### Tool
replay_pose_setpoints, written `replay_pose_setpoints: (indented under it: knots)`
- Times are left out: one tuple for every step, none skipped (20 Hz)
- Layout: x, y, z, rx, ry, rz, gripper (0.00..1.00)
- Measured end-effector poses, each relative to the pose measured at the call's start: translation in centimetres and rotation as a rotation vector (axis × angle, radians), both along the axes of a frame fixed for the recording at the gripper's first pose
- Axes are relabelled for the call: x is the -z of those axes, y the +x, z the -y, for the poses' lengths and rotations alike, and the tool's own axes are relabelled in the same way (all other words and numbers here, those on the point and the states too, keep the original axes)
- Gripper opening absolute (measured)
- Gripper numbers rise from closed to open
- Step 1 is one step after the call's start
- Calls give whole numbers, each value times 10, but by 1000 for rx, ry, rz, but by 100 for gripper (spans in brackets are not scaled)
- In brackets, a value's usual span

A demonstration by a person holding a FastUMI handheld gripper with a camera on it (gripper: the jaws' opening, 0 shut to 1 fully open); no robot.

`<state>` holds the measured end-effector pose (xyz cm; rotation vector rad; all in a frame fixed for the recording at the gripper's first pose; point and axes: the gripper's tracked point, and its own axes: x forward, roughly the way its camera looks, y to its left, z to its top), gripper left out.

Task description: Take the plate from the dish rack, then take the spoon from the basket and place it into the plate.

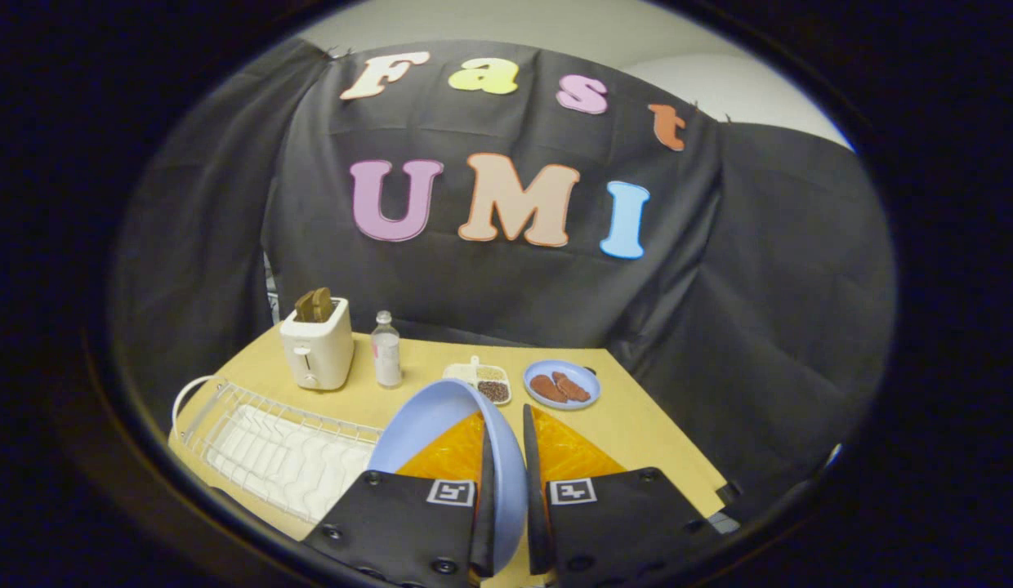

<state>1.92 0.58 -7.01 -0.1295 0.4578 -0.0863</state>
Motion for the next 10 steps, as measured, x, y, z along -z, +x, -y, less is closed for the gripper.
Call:
replay_pose_setpoints:
  knots:
    - [0,-7,15,13,36,-1,19]
    - [0,-12,30,24,64,-3,19]
    - [2,-18,45,33,90,-2,19]
    - [4,-24,59,42,113,-5,19]
    - [9,-31,70,49,137,-11,19]
    - [14,-37,81,55,159,-19,19]
    - [21,-44,91,56,183,-30,19]
    - [28,-50,99,55,201,-41,19]
    - [36,-57,106,49,216,-55,19]
    - [45,-65,113,44,228,-72,19]
